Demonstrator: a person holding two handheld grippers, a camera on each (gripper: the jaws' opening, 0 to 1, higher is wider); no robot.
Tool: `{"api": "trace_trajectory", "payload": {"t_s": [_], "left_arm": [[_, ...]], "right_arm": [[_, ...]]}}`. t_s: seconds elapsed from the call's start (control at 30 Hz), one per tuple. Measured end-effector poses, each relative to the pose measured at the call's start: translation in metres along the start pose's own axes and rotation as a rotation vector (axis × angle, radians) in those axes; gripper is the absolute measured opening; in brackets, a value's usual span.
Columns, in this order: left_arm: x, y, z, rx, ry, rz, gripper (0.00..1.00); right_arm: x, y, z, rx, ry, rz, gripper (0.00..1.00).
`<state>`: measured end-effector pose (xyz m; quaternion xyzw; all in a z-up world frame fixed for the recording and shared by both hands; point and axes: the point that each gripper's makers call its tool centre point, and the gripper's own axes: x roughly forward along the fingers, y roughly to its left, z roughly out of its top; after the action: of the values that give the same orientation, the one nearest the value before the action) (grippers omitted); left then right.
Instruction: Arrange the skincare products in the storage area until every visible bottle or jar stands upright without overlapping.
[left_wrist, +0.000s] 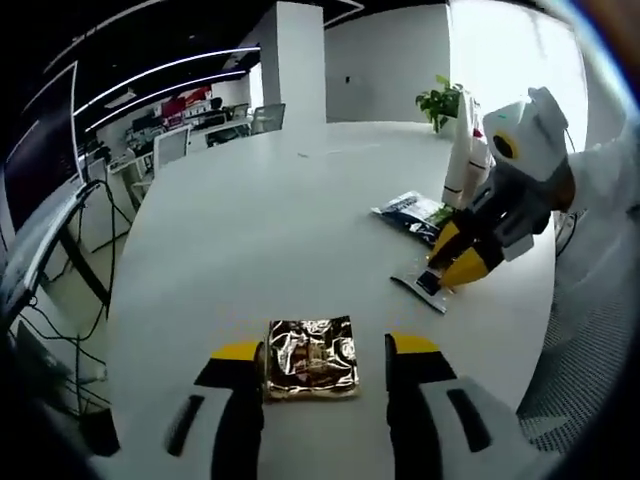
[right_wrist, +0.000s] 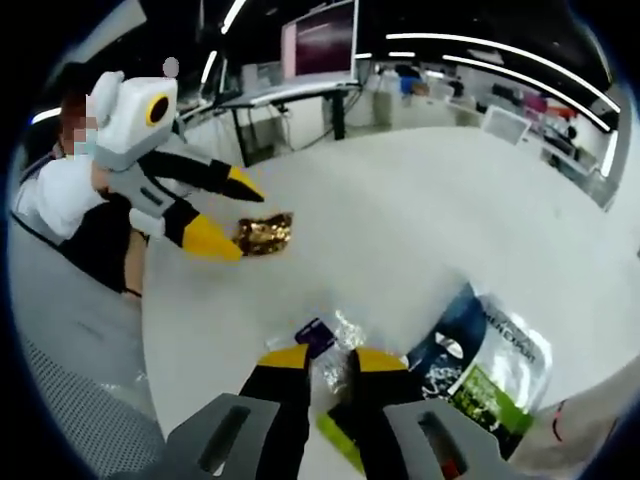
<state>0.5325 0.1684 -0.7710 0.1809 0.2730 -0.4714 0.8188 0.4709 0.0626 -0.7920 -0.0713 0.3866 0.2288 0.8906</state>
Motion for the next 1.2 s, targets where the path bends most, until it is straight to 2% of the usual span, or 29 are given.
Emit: {"api": "trace_trajectory", "payload": {"t_s": [0.1,0.23,0.27,0.4,0.6,0.7,0.87,1.1,1.2], "left_arm": [[-0.001,0.0,-0.003,0.045,0.015,0.015,0.45],[-0.003,0.001,-0.004,0.047,0.013,0.022,0.45],[-0.003,0.002,-0.004,0.047,0.013,0.024,0.45],[-0.002,0.005,-0.007,0.054,0.031,0.029,0.48],[0.005,0.004,-0.008,0.067,0.05,0.02,0.48],[0.007,0.004,-0.01,0.104,0.068,0.021,0.45],[0.01,0.003,-0.009,0.049,0.071,-0.007,0.38],[0.011,0.007,-0.009,0.051,0.071,0.009,0.32],[0.011,0.01,-0.01,0.064,0.074,0.02,0.24]], "right_arm": [[0.0,0.0,0.0,0.008,0.002,-0.002,0.1],[-0.001,0.002,0.004,0.01,-0.011,-0.007,0.24],[-0.002,0.002,0.004,0.008,-0.014,-0.01,0.25],[-0.003,0.004,0.008,0.01,-0.02,-0.009,0.24],[-0.008,0.004,0.012,0.018,-0.028,-0.005,0.24],[-0.009,0.004,0.014,0.02,-0.034,-0.006,0.24],[-0.01,0.008,0.022,0.025,-0.05,0.004,0.24],[-0.003,0.026,0.037,-0.005,-0.065,0.049,0.24],[0.002,0.033,0.04,-0.018,-0.063,0.071,0.24]]}}
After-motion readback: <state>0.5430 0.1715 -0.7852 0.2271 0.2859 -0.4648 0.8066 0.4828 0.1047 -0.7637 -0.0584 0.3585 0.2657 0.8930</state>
